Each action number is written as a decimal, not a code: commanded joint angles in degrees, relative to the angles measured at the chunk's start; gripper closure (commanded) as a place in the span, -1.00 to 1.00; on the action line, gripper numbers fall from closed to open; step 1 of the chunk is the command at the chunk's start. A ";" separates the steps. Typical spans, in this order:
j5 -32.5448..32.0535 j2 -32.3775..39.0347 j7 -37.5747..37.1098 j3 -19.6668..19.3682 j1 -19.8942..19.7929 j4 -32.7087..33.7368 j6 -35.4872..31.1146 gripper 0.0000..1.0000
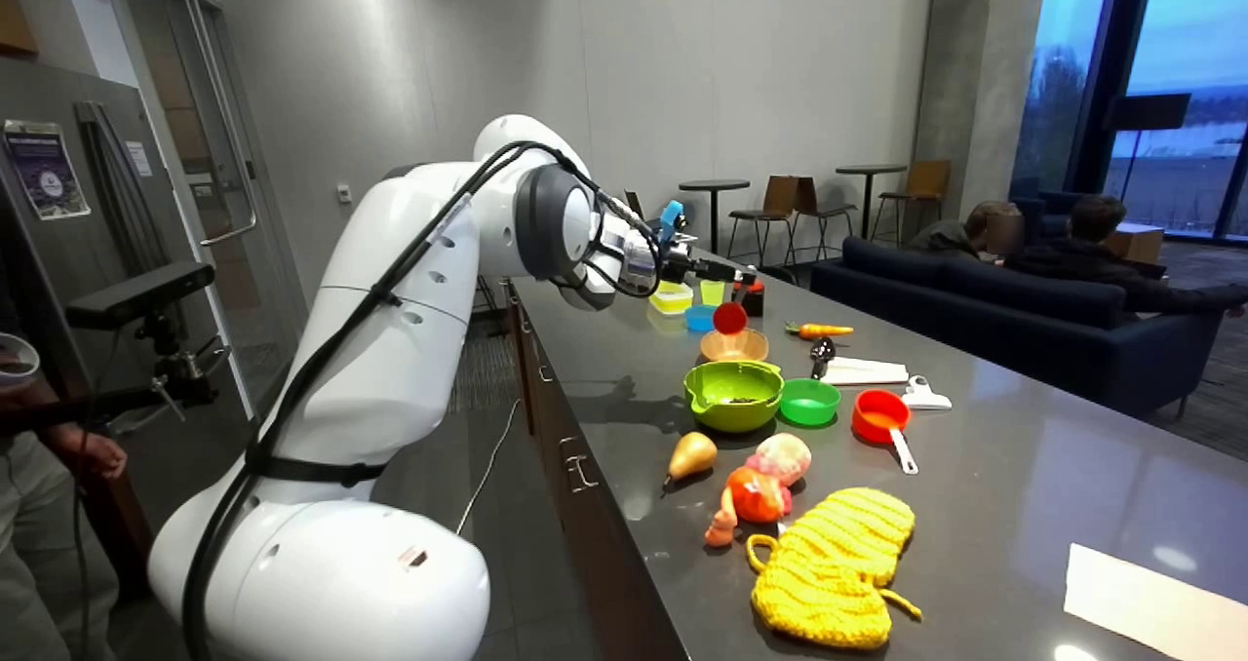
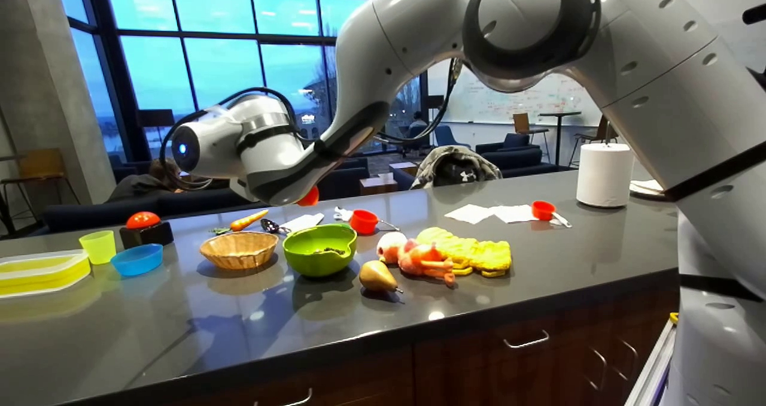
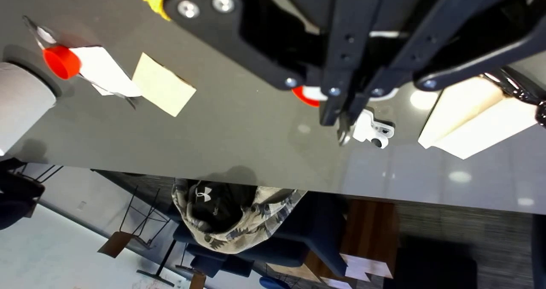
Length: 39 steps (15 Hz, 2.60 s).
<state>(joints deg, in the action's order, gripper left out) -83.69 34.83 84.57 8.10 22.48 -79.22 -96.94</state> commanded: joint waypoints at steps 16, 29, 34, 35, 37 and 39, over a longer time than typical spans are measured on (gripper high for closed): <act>-9.46 6.85 -16.96 0.95 3.50 0.09 -3.85 0.98; -8.92 6.14 -13.58 0.59 3.48 2.70 8.43 0.98; -2.92 7.04 -13.28 1.97 1.03 3.52 7.93 0.98; -1.44 7.29 -13.57 2.10 0.60 3.79 7.67 0.98; 0.01 7.69 -14.43 1.99 0.36 4.02 7.49 0.98; 0.62 7.81 -15.67 1.87 0.12 3.96 6.89 0.98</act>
<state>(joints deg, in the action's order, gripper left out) -84.73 42.25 70.30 9.42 23.30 -76.30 -89.15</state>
